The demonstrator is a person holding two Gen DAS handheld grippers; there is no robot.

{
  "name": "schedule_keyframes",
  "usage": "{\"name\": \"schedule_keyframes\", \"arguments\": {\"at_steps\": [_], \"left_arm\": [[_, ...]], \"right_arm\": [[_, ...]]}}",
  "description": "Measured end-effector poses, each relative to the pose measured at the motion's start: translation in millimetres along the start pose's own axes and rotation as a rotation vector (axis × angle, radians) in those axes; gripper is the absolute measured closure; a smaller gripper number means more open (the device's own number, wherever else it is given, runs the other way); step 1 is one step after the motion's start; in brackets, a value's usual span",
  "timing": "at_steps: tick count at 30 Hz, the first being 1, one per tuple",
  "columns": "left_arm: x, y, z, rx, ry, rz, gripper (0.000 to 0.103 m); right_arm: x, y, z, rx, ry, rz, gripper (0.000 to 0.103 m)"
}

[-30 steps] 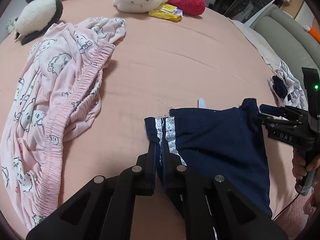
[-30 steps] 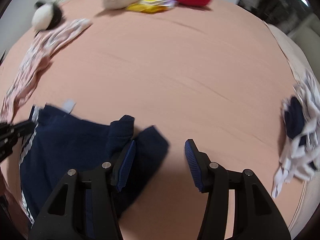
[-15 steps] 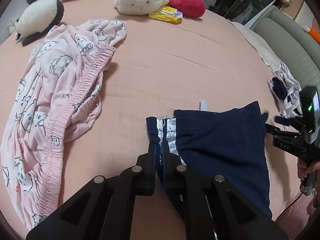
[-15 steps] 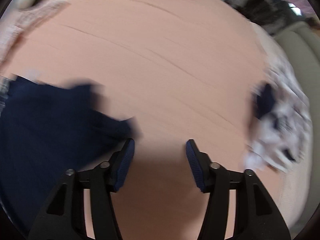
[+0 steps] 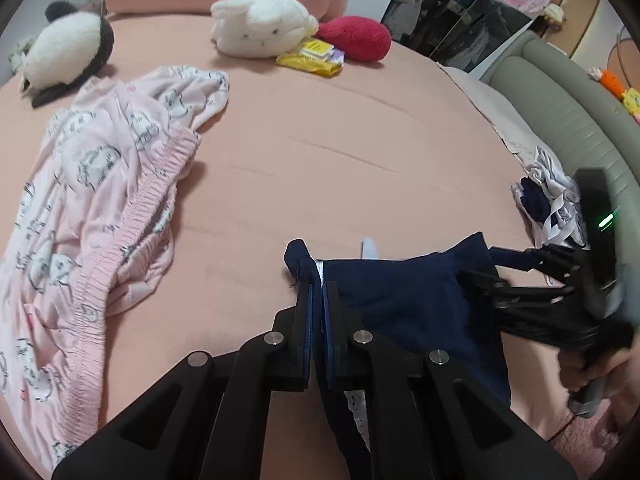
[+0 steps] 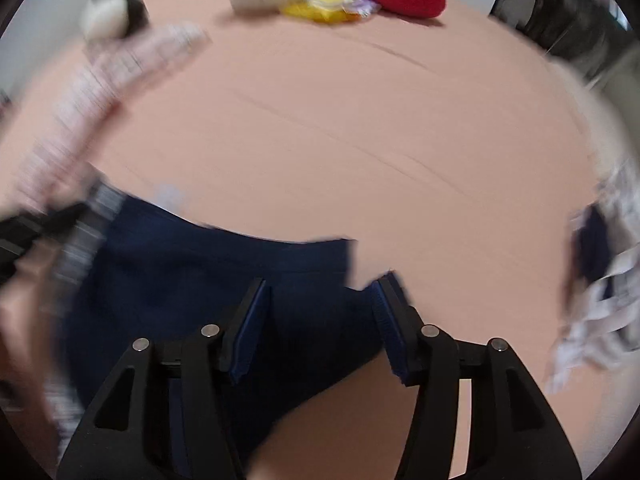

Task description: Fold clothes

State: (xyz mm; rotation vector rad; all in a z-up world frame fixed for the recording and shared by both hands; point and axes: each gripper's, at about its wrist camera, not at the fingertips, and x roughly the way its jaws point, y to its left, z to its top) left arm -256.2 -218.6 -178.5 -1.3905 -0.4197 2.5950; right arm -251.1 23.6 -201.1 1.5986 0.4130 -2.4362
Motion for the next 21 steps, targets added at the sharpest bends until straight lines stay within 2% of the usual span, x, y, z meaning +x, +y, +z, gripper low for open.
{"name": "schedule_keyframes", "arguments": {"at_steps": [1,3,6,8,9,10,12,14,16,17,18,19,20,21], "left_arm": [[2,-1,1,-0.006,0.001,-0.007,0.097],[5,-2,2,-0.016,0.000,-0.021,0.097],[2,-3,5,-0.024,-0.015,-0.034,0.097],[-3,0,8,-0.028,-0.039,0.006,0.096],[-4,2,8,-0.035,-0.036,-0.001,0.094],[-3,3,8,-0.044,-0.026,-0.024,0.092],[1,4,6,-0.056,0.000,-0.080,0.074],[4,0,3,-0.053,0.014,-0.106,0.069],[9,-5,0,-0.034,0.032,-0.115,0.069],[12,-8,-2,-0.022,0.040,-0.103,0.069],[15,-11,-4,0.000,0.053,-0.058,0.069],[21,-14,-6,0.042,0.075,0.036,0.070],[24,-16,-7,0.077,0.089,0.109,0.075],[23,-16,-7,0.090,0.083,0.149,0.078]], "right_arm": [[2,-2,-3,0.011,0.001,-0.027,0.056],[-1,-12,-12,0.053,-0.002,-0.076,0.063],[-11,-35,-35,0.134,-0.002,-0.137,0.063],[-13,-50,-54,0.171,0.007,-0.162,0.062],[-13,-57,-61,0.189,0.009,-0.164,0.060],[-15,-62,-63,0.222,-0.005,-0.125,0.060],[-21,-70,-66,0.286,-0.033,-0.043,0.057],[-25,-70,-64,0.289,-0.048,-0.004,0.052],[-23,-66,-61,0.264,-0.038,-0.013,0.051],[-19,-64,-60,0.247,-0.025,-0.027,0.050],[-16,-62,-59,0.230,-0.012,-0.041,0.050],[-13,-60,-57,0.213,0.001,-0.055,0.050],[-10,-58,-56,0.197,0.007,-0.073,0.043],[-12,-59,-56,0.191,-0.017,-0.106,0.041]]}}
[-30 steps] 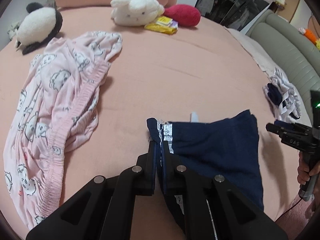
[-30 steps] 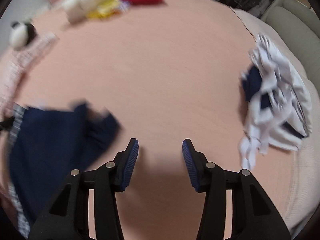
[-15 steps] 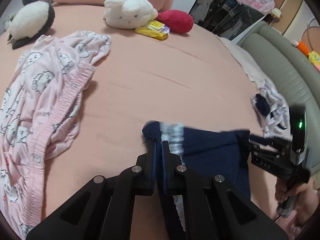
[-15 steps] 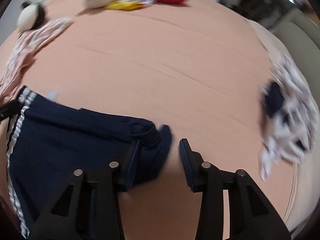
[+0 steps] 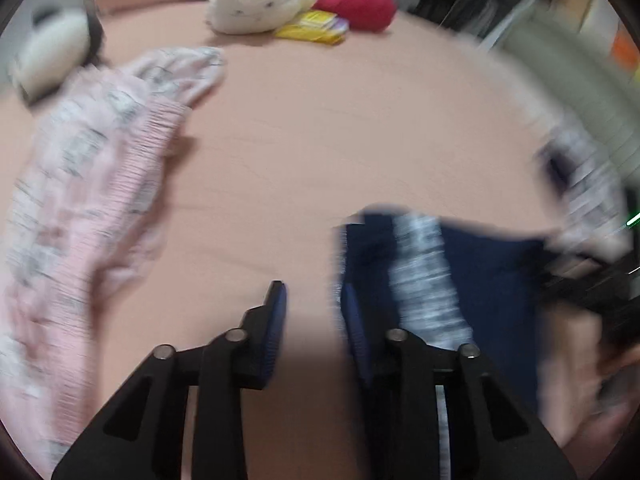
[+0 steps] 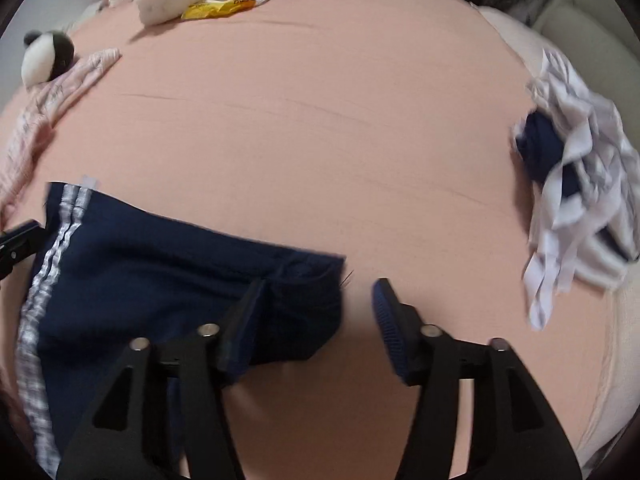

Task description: Fold clothes

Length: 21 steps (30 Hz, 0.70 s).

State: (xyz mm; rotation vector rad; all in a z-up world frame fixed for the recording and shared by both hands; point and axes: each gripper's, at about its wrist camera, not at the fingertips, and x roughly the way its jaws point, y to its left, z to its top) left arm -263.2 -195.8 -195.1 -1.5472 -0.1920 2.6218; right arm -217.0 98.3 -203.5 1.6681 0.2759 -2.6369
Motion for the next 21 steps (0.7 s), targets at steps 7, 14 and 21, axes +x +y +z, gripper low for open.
{"name": "schedule_keyframes", "arguments": {"at_steps": [7,14,21], "left_arm": [[-28,9,-9,-0.133,0.008,-0.298,0.077],[-38,-17,-50,-0.056,0.074,-0.212,0.071],[-54,0,-69,-0.102,0.034,-0.126,0.064]], "right_arm": [[-50,-4,-34,0.134,0.005,0.189,0.045],[-64,40,-101,0.146,0.054,0.298,0.044],[-75,21,-115,0.111,0.067,0.179,0.044]]}}
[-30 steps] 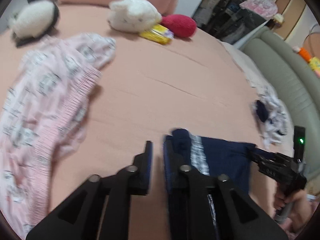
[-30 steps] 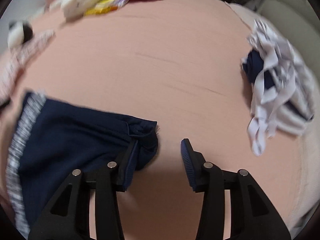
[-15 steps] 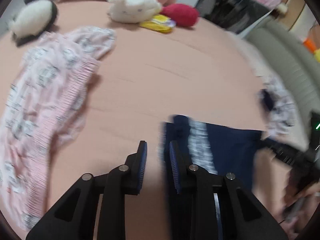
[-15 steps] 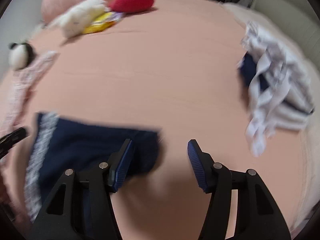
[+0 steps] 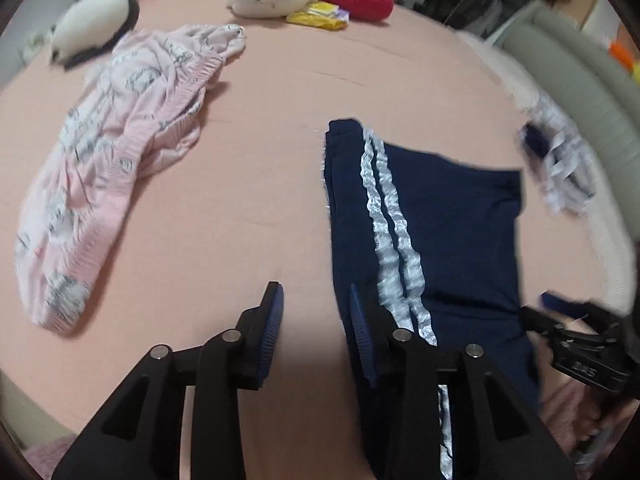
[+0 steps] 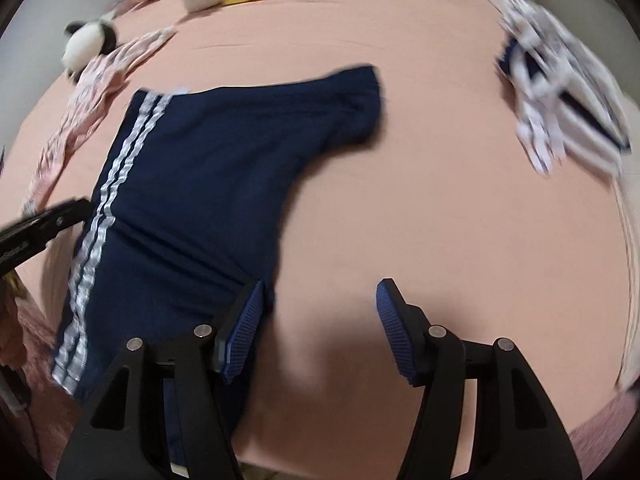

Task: Fold clothes
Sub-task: 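Grasp the hem of the folded shorts with the left gripper and straighten it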

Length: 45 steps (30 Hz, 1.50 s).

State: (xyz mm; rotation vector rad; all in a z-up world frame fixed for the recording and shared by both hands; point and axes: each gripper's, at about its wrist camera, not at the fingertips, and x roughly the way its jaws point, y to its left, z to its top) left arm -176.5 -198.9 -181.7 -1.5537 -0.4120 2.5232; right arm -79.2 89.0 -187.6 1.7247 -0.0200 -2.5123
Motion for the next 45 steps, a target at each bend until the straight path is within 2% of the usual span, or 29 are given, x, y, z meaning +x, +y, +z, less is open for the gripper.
{"name": "schedule_keyframes", "arguments": {"at_steps": [4,9,12,15,18,19,20,21,22,23,24,26,30,32,34,36,38,39,42,45], "left_arm": [[1,13,9,-0.086,-0.023,-0.121,0.061],[18,22,33,-0.168,-0.037,-0.250,0.060],[37,17,43,-0.192,0.008,-0.292,0.055],[45,3,48,-0.148,0.024,-0.228,0.055],[49,-8,53,-0.089,0.021,-0.158,0.057],[52,-12,56,-0.074,0.026,-0.128,0.061],[54,-16,58,-0.060,0.033,-0.102,0.079],[55,-20,61,-0.047,0.042,-0.083,0.093],[55,-25,64,-0.032,0.045,-0.078,0.093],[53,-33,67,-0.015,0.041,-0.096,0.093],[52,-41,70,0.003,0.037,-0.115,0.093],[46,-62,79,0.062,0.011,-0.139,0.093],[53,-83,103,0.157,-0.035,-0.120,0.093],[69,-79,115,0.142,-0.015,-0.119,0.093],[82,-67,121,0.095,0.024,-0.134,0.089],[89,-54,121,0.050,0.048,-0.143,0.066],[81,-45,117,0.020,0.020,-0.151,0.066],[72,-43,115,0.015,-0.002,-0.146,0.066],[43,-40,102,0.032,-0.045,-0.094,0.065],[28,-40,73,0.012,0.030,-0.145,0.064]], "right_arm": [[-6,-35,6,0.122,-0.016,0.152,0.042],[6,-63,33,0.231,-0.049,0.202,0.039],[30,-67,63,0.279,-0.022,0.218,0.038],[42,-69,79,0.285,-0.036,0.234,0.031],[52,-53,97,0.235,-0.049,0.192,0.027],[56,-47,102,0.209,-0.053,0.172,0.026],[60,-37,107,0.162,-0.053,0.139,0.029],[63,-28,110,0.113,-0.053,0.105,0.033],[61,-22,109,0.061,-0.054,0.078,0.054],[58,-18,110,0.031,-0.057,0.099,0.074],[54,-15,111,0.009,-0.061,0.116,0.088],[44,-24,113,0.026,-0.089,0.121,0.090],[24,-48,130,0.074,-0.159,0.119,0.090],[20,-61,144,0.105,-0.179,0.118,0.090],[33,-67,161,0.137,-0.141,0.133,0.084],[59,-72,172,0.154,-0.072,0.139,0.064],[74,-76,168,0.175,-0.030,0.119,0.066],[63,-78,162,0.187,-0.072,0.132,0.066],[33,-80,129,0.219,-0.096,0.202,0.066],[14,-66,95,0.204,-0.081,0.267,0.065]]}}
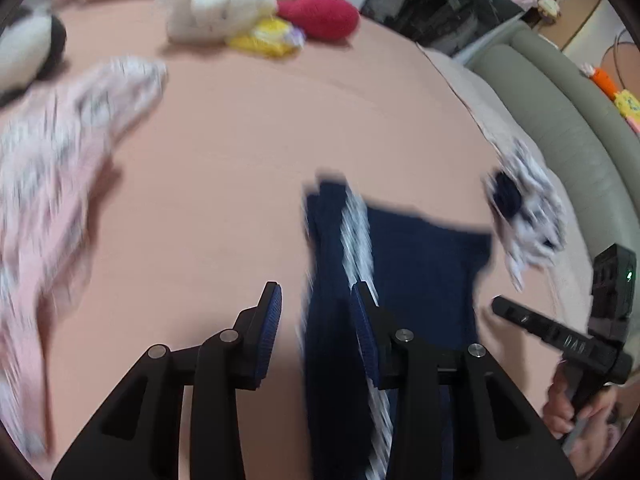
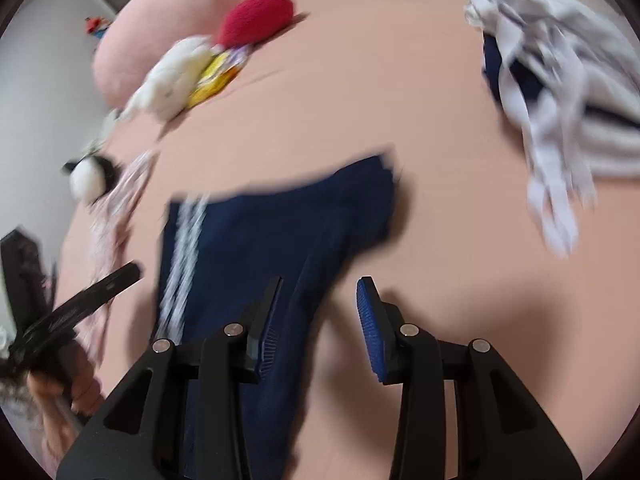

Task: Fold clothes
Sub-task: 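Grasp the hem of the folded shorts with the left gripper and straighten it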

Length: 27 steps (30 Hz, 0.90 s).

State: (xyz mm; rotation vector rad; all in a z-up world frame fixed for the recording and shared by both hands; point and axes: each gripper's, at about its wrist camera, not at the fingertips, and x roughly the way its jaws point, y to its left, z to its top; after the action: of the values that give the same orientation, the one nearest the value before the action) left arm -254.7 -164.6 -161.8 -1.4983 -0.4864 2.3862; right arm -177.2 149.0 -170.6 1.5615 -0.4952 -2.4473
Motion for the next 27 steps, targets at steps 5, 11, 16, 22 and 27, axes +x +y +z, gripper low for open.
{"name": "schedule_keyframes", "arguments": {"at_steps": [5,11,16,22,27], "left_arm": [[-28,2,-67,-0.159,0.018,-0.154,0.053],[-17,-6,-111,-0.183,0.061,-0.059,0.047],[-22,-9,-116,-0.131,0.036,0.084,0.073],[-26,-2,-120,-0.204,0.030,-0.006,0.053],[-21,-23,-121,-0.071,0.044,0.002,0.067]], "right_arm": [[-10,22,-75,-0.061,0.080,0.059,0.055],[-3,31,-106,-0.096,0.085,0.043,0.045],[21,55,-98,-0.136,0.083,-0.025,0.062],[18,39,-99,-0.083,0.119,0.081,0.058],[20,50,-97,-0.181,0.109,-0.006,0.090]]}}
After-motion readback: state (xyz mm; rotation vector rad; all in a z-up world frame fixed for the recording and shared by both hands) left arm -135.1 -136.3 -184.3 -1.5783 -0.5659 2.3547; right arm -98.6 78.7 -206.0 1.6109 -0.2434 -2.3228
